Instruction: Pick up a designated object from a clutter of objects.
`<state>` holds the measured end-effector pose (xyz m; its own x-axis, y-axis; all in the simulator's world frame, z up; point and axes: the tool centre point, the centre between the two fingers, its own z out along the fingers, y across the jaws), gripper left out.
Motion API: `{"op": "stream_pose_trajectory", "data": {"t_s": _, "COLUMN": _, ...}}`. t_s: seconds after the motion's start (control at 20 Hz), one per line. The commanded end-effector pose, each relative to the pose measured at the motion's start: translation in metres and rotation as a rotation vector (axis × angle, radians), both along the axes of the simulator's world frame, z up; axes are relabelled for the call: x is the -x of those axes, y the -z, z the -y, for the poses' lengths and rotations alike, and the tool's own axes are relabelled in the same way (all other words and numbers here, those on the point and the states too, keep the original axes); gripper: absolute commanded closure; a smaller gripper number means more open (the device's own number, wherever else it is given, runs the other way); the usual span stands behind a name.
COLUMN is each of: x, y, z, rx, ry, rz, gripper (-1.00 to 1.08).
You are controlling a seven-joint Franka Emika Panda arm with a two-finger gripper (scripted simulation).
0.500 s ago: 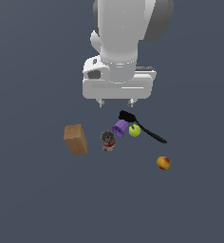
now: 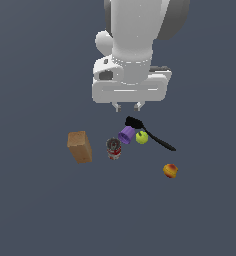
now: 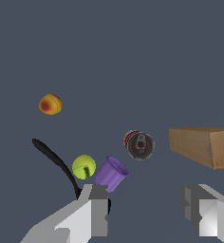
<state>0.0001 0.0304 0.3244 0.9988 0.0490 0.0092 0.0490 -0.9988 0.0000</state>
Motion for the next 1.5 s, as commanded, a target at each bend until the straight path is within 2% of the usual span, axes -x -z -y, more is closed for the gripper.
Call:
{"op": "stream_pose_trajectory", "data": {"t_s": 0.0, "x": 0.0, "y": 0.001, "z": 0.0, "rx": 0.0, "ry": 0.003, "rz": -0.002, "gripper": -0.2}}
{"op": "stream_pose_trajectory", "data": {"t_s": 0.3, "x": 0.0, "y": 0.011, "z": 0.001, "rx": -0.001, "ry": 0.045, "rz": -0.035, "gripper": -0.2}}
{"op": "stream_pose_trajectory", "data": {"t_s": 0.6, "x": 0.002, "y": 0.032, "z": 0.001, "rx": 0.005, "ry": 0.132, "rz": -0.104, "gripper": -0.2}}
{"op": "stream_pose_trajectory", "data": {"t_s": 1.0, "x": 0.008, "y": 0.077, "z": 0.004, "rx": 0.04, "ry": 0.319, "rz": -0.249, "gripper": -0.2}}
{"op": "stream_pose_trajectory", "data": {"t_s": 1.45, "x": 0.022, "y": 0.132, "z": 0.007, "rx": 0.132, "ry": 0.552, "rz": -0.422, "gripper": -0.2}}
